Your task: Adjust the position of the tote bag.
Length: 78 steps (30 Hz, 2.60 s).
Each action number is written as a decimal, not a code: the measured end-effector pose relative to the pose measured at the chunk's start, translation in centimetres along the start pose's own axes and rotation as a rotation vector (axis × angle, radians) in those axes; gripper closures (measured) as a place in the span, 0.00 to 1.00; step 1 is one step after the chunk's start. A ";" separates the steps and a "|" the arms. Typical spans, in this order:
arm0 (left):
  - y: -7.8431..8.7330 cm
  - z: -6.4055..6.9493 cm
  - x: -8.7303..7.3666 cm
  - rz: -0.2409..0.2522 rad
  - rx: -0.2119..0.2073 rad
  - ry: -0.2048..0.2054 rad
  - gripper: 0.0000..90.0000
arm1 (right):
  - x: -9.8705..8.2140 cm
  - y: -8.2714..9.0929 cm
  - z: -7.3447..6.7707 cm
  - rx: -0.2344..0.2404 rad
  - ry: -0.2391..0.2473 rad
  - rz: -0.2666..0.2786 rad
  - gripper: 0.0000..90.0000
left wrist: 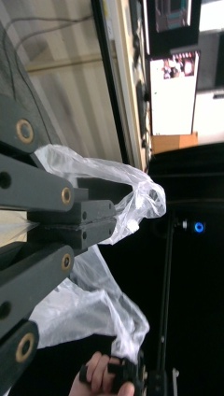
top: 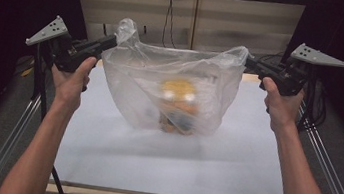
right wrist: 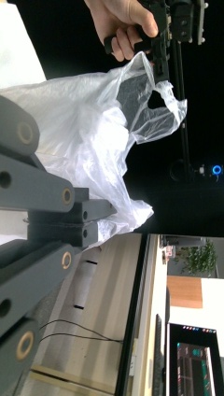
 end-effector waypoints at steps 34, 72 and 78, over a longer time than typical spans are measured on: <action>-0.8 -3.1 -6.0 -0.122 0.040 0.064 1.00 | -6.0 1.9 0.6 -0.030 -0.020 -0.111 1.00; 0.9 -4.3 -14.8 -0.305 0.035 0.053 1.00 | -12.8 2.3 -1.1 -0.013 -0.055 -0.228 1.00; 0.7 -4.5 -16.8 -0.368 0.037 0.043 1.00 | -14.0 1.7 -1.0 -0.005 -0.064 -0.269 1.00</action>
Point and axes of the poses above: each handheld gripper's, and its own axes: y roughly backward along the jaws, x roughly out of its top, z roughly to its right, the point moved 4 cm from there along -y, roughly forward along the jaws, and after that the axes turned 11 degrees about y, right-handed, at the moved point
